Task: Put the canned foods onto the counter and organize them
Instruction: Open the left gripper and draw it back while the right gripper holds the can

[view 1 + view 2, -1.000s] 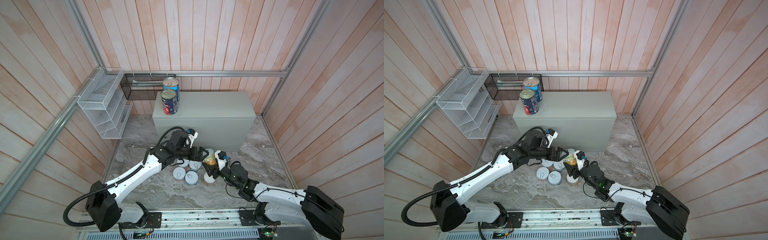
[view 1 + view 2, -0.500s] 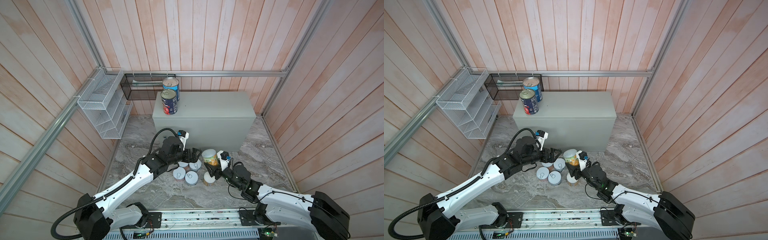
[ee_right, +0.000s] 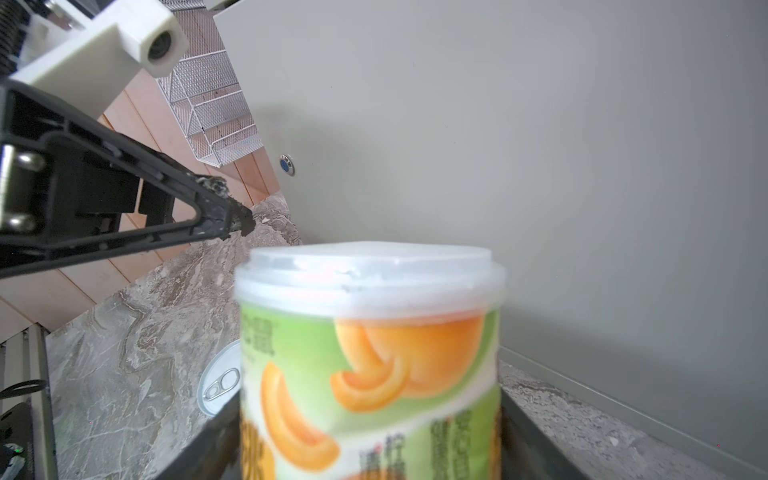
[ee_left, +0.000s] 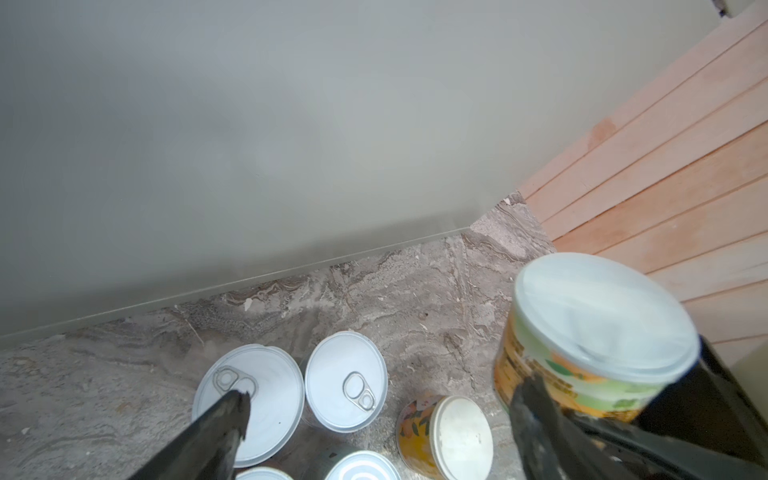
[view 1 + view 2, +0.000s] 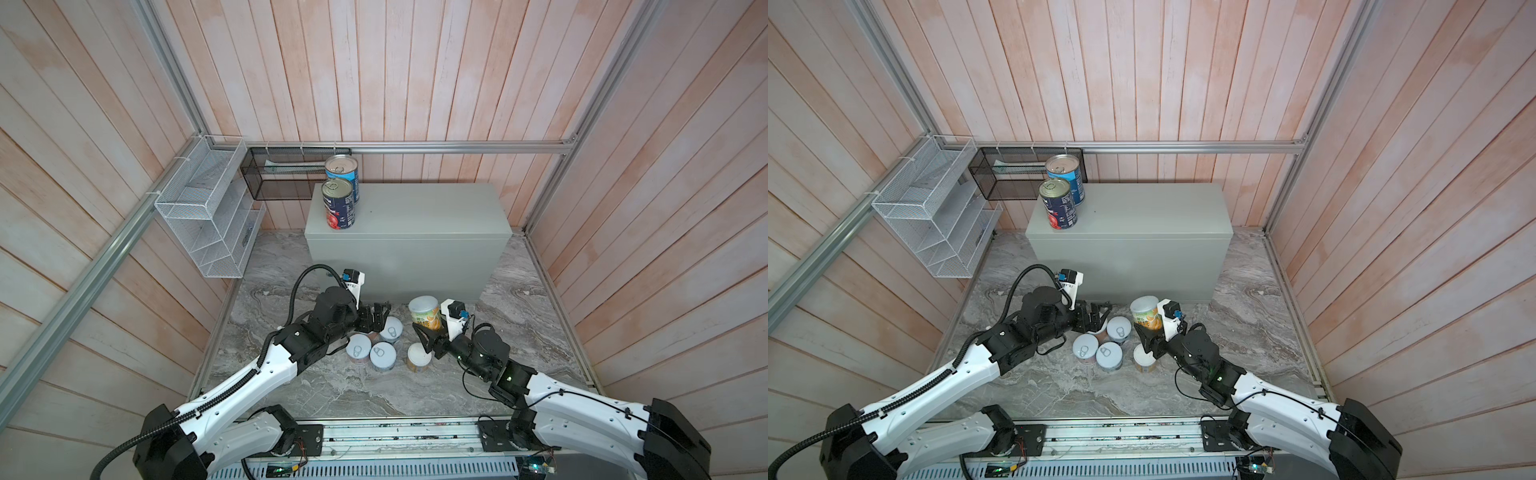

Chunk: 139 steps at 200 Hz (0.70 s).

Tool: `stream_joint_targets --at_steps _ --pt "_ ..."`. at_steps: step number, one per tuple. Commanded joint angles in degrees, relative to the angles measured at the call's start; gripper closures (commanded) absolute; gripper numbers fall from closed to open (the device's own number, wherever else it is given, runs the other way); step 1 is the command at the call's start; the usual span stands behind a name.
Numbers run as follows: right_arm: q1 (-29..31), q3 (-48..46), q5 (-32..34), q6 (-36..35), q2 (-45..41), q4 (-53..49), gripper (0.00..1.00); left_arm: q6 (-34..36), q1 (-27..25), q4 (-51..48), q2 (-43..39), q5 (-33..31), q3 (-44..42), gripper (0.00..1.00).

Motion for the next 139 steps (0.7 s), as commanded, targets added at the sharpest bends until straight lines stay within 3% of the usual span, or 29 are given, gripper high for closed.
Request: stream_joint_targets --at_steps 1,139 --pt "-0.17 5.58 1.3 0.71 -1.13 0.86 0.33 0.95 0.35 3.11 -1.77 -4.23 -2.79 0.0" --pt "-0.17 14.36 -1.2 -0.91 -1.01 -4.93 0.35 1.03 0.52 5.56 -4.95 -7.11 -8.71 0.0"
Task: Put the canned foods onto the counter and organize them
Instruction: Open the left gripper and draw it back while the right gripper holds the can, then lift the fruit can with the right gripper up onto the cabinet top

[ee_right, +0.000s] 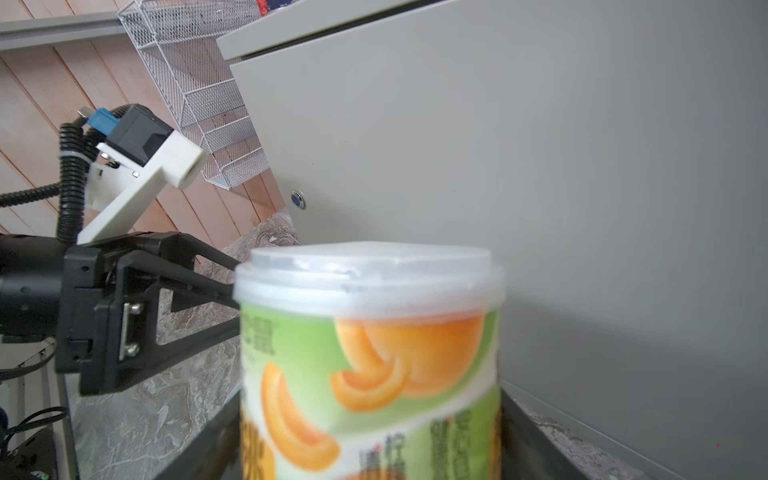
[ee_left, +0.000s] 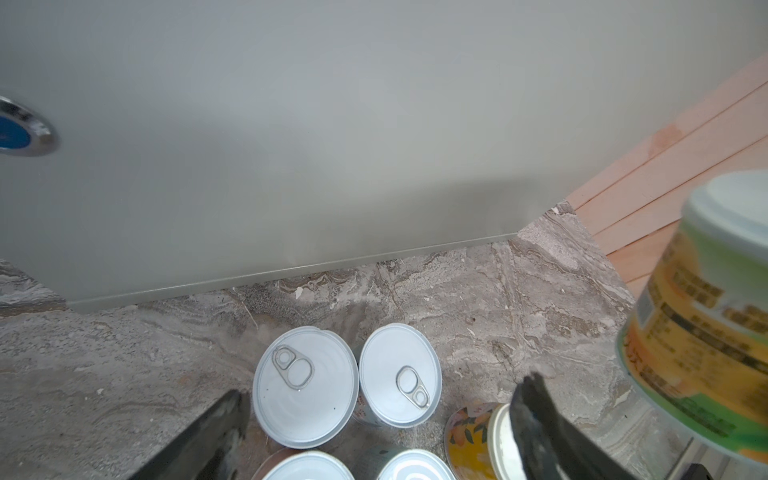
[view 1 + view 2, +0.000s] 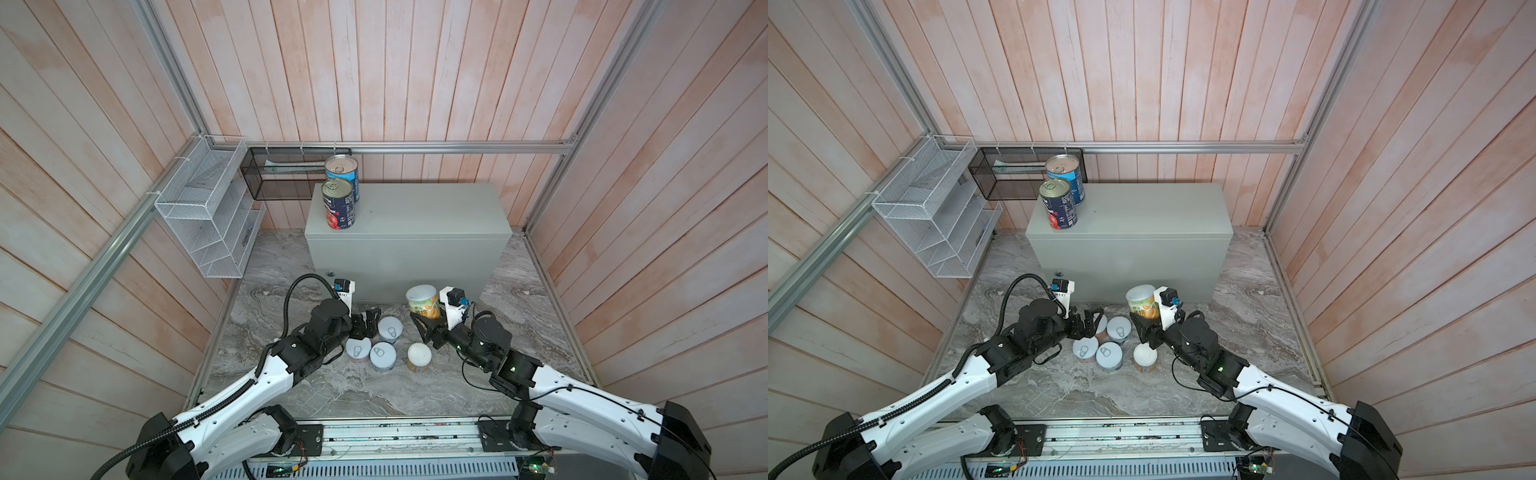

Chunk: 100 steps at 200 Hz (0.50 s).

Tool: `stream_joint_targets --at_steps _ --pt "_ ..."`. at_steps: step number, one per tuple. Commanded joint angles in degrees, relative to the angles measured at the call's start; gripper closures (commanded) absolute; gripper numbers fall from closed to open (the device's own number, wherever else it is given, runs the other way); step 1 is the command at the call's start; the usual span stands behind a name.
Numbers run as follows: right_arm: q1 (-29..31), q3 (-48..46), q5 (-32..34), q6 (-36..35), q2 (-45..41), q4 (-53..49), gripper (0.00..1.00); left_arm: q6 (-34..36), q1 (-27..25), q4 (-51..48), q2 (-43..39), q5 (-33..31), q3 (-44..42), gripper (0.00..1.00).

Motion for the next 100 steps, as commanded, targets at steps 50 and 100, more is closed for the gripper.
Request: stream_joint_targets --at_steps 50,100 --pt "-0.17 7.2 -1.44 -1.64 -1.75 2.31 0.35 0.86 0.29 1.94 -1.69 -2.19 -2.12 0.0" --pt "-0.17 11.75 -2.34 -0.61 -1.93 0.7 0.35 0.97 0.4 2.03 -1.87 -2.61 -2.39 0.0"
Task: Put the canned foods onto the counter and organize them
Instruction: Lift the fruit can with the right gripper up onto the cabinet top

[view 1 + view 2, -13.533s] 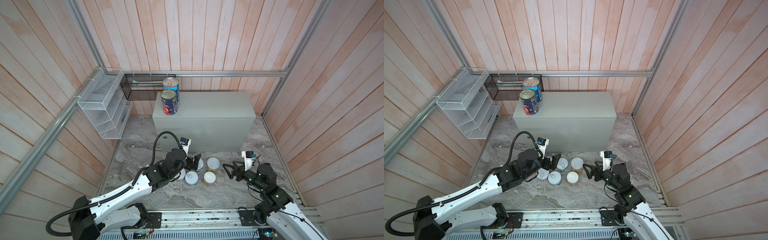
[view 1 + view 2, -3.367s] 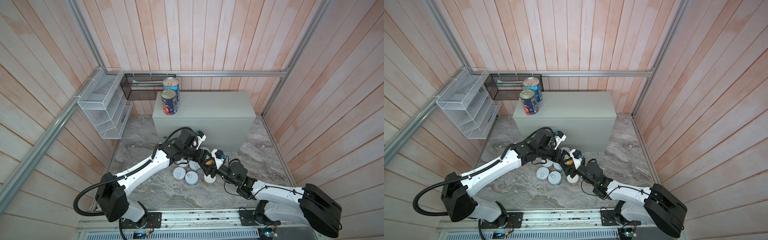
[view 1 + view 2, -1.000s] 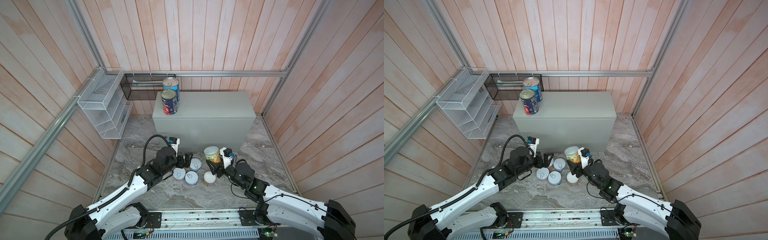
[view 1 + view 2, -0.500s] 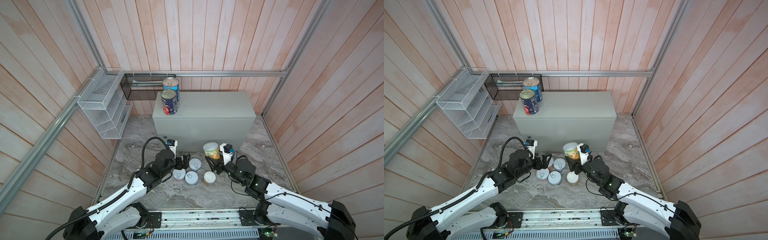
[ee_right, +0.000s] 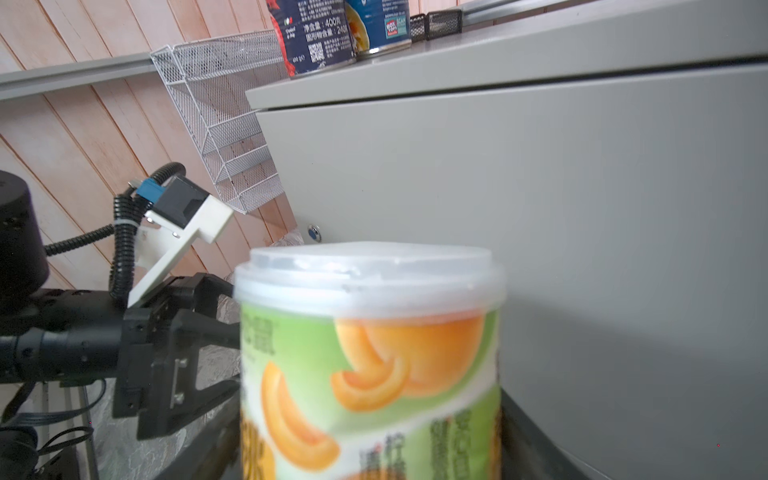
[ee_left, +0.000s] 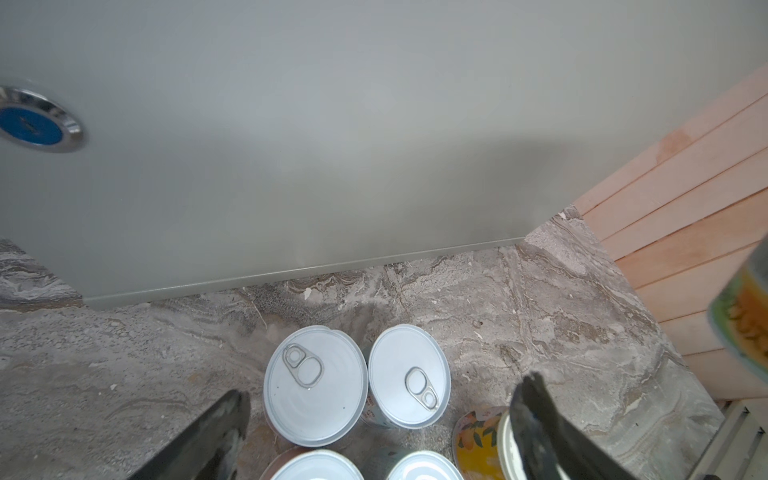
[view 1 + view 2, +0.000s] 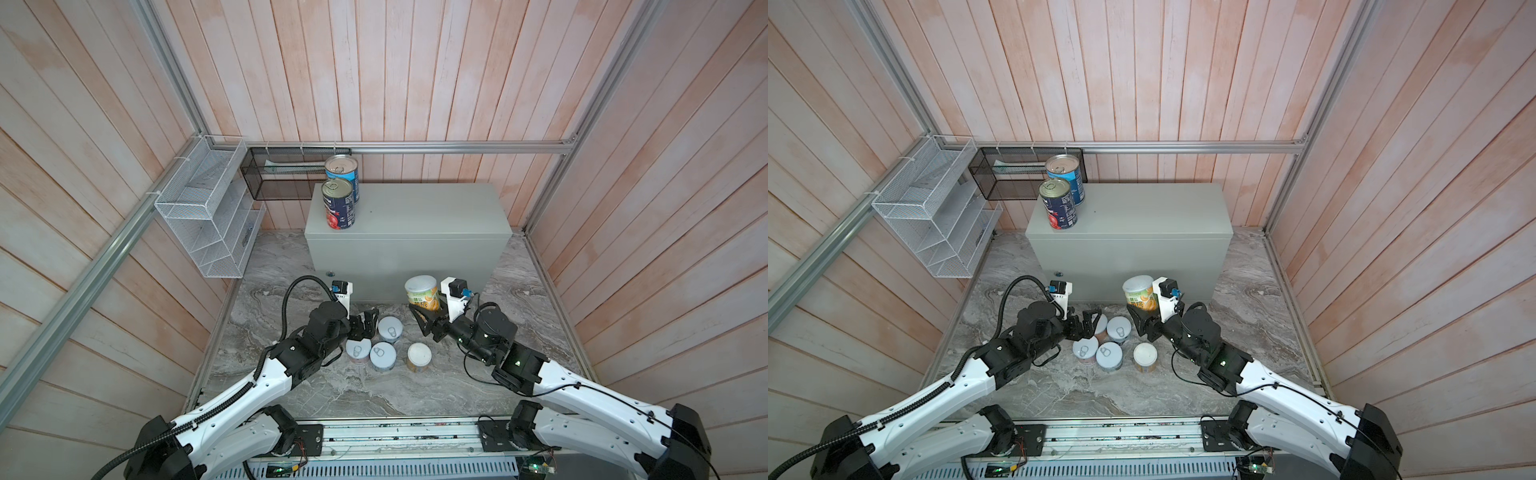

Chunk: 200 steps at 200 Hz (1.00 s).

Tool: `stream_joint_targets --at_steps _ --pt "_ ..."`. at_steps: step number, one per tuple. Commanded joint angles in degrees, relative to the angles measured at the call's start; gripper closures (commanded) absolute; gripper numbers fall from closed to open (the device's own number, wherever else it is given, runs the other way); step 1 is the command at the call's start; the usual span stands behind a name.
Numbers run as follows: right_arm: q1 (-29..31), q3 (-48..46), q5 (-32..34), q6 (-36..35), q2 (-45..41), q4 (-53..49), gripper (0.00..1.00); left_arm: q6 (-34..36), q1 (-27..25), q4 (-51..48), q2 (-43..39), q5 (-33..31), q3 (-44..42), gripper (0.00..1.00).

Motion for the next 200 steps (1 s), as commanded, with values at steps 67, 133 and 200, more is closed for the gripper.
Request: stream_joint_targets --at_steps 67,133,200 --pt "-0.17 13.04 -2.03 -2.37 0.99 3.19 0.35 0.67 0.3 1.37 -1.21 -1.32 -1.44 0.0" --pt "-0.34 19.93 -2.47 -6.16 5.1 2.97 0.34 0.68 0.28 1.18 -1.54 -1.53 -1.44 0.0" --pt "-3.28 25.73 -5.58 -7.21 9.43 2.52 0.33 0.68 0.37 0.43 -1.88 -2.11 -1.18 0.0"
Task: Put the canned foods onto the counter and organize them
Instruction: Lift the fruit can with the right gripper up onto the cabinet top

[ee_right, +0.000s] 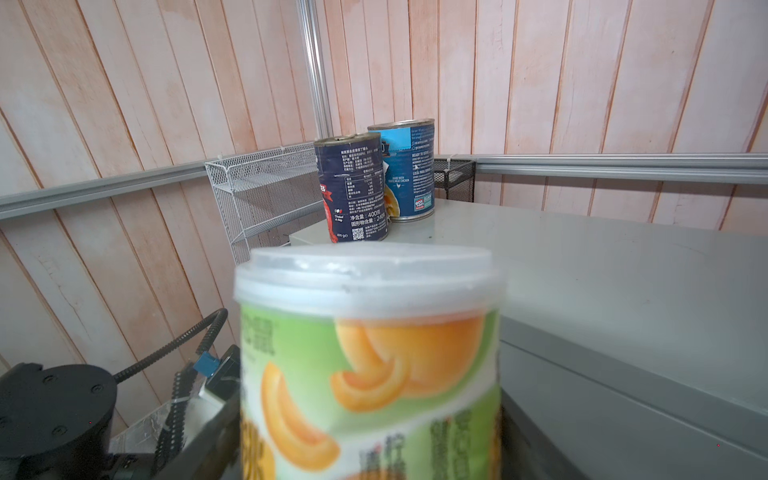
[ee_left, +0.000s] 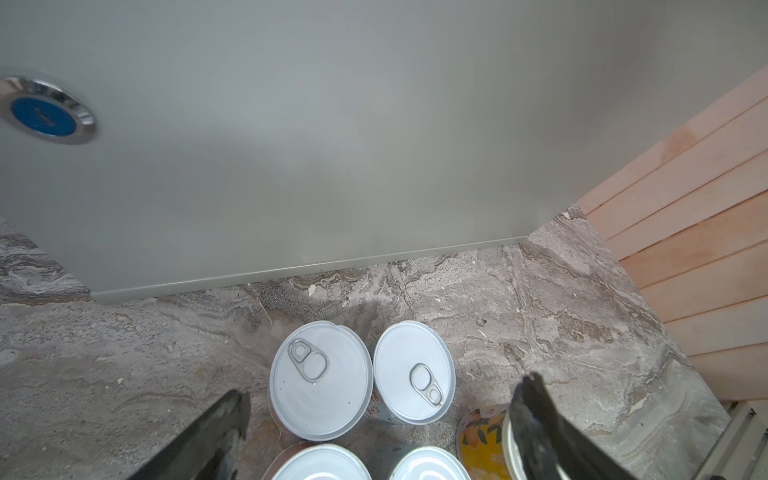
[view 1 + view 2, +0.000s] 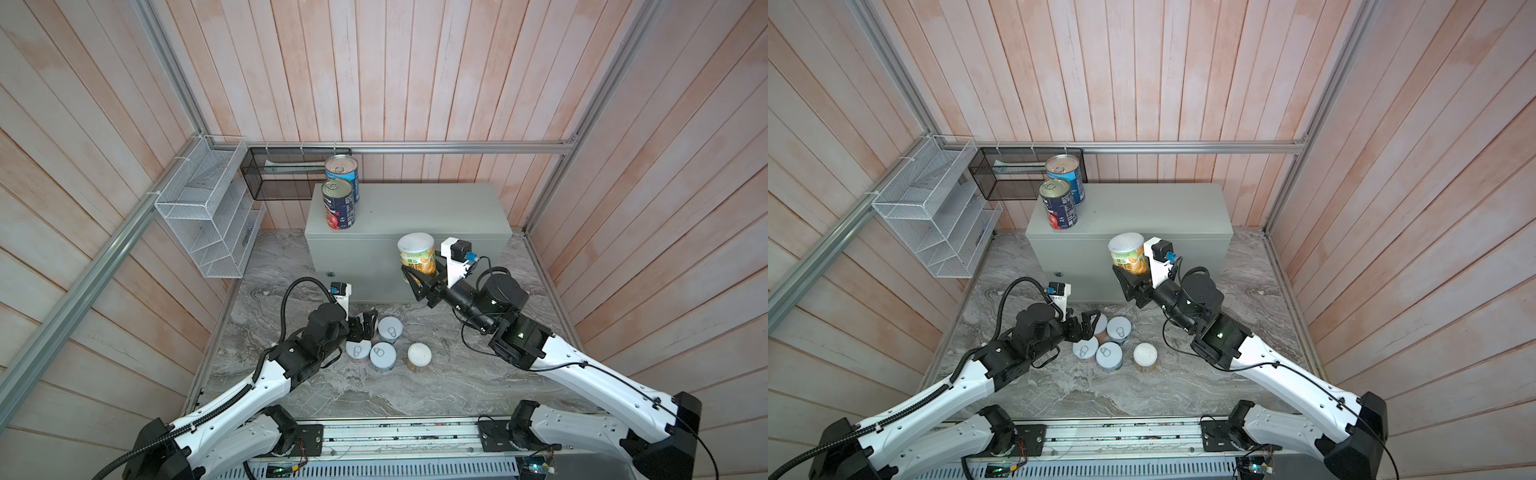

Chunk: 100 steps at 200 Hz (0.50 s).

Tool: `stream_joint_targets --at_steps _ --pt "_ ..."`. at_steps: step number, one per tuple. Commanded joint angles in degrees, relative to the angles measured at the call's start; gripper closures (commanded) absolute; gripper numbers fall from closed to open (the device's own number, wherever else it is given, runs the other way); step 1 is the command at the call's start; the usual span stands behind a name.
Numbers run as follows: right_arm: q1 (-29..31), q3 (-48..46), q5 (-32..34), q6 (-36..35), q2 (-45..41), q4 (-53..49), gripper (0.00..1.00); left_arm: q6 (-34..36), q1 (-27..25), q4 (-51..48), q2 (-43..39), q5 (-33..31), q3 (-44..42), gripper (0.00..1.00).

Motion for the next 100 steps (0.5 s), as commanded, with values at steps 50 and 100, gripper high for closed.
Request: stream_joint_targets --at_steps 50,100 --pt "-6.07 7.22 -7.62 0.63 3.2 6.19 0.33 0.53 0.35 -0.36 -1.65 -2.02 -0.44 0.0" --pt "-10.14 9.69 -11.53 2.15 7.04 8.97 0.33 0.44 0.45 -1.39 -2.47 -2.39 -0.35 0.0"
